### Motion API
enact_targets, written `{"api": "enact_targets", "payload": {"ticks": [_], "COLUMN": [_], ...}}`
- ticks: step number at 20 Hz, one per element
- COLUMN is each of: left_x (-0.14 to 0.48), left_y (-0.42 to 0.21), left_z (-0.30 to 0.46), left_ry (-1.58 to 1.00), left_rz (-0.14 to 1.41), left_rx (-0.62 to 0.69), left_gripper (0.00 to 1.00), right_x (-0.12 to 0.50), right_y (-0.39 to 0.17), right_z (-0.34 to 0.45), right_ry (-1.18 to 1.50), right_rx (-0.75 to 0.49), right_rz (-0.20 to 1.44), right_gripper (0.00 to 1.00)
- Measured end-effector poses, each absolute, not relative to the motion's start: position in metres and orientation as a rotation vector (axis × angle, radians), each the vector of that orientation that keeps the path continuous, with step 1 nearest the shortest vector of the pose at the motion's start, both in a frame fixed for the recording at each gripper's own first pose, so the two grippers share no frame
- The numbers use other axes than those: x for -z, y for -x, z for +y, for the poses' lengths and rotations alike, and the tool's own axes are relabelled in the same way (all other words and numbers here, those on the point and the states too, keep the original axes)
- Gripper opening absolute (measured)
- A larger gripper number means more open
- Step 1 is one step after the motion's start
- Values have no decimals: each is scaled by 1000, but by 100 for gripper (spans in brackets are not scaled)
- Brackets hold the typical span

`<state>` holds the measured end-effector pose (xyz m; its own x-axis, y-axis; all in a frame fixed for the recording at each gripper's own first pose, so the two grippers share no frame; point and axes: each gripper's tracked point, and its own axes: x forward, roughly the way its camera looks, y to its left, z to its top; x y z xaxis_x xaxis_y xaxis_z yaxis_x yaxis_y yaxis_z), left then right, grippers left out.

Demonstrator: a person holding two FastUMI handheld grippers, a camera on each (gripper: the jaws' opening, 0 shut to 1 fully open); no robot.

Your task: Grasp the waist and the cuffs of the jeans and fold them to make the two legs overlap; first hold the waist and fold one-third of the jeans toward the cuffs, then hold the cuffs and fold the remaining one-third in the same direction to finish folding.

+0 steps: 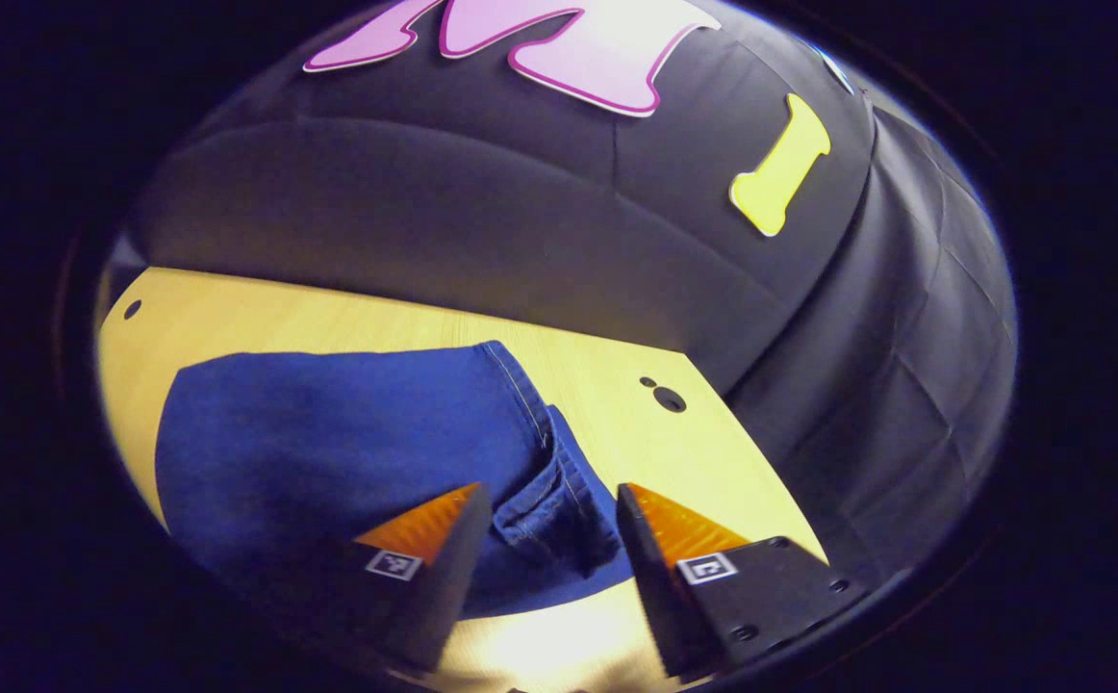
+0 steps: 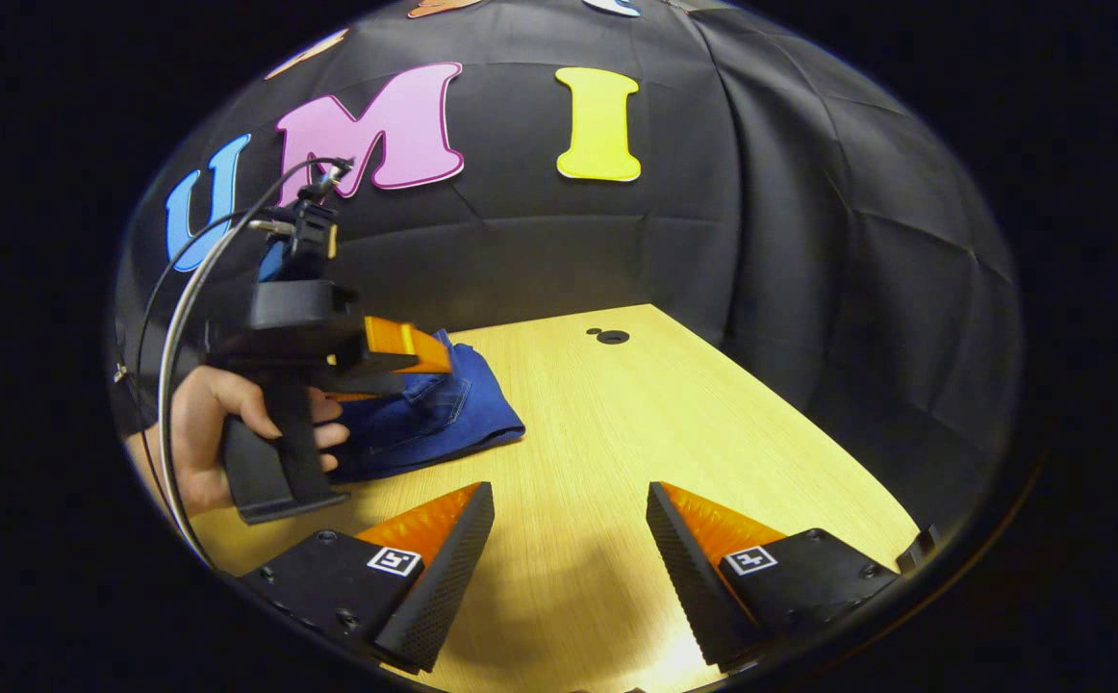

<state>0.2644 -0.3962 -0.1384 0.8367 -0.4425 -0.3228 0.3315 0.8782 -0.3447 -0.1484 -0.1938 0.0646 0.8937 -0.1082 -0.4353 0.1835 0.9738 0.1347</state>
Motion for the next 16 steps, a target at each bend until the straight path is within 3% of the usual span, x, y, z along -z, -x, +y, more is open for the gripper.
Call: {"api": "enact_targets", "payload": {"ticks": [1,6,16], "left_x": [140,82,-37], "left_y": [-259,-201,-30], "left_z": [-399,-357,-176], "left_ry": [265,183,114], "left_rz": [384,212,-32], "left_rx": [416,442,201], "left_gripper": [100,97,96], "right_x": [-66,-92,-254], "right_y": [153,166,191], "right_z": [-193,-183,-122], "right_ry": [-173,-169,-127], "right_rx": [151,125,14], "right_rz": [438,415,195], "right_gripper": [98,98,98]}}
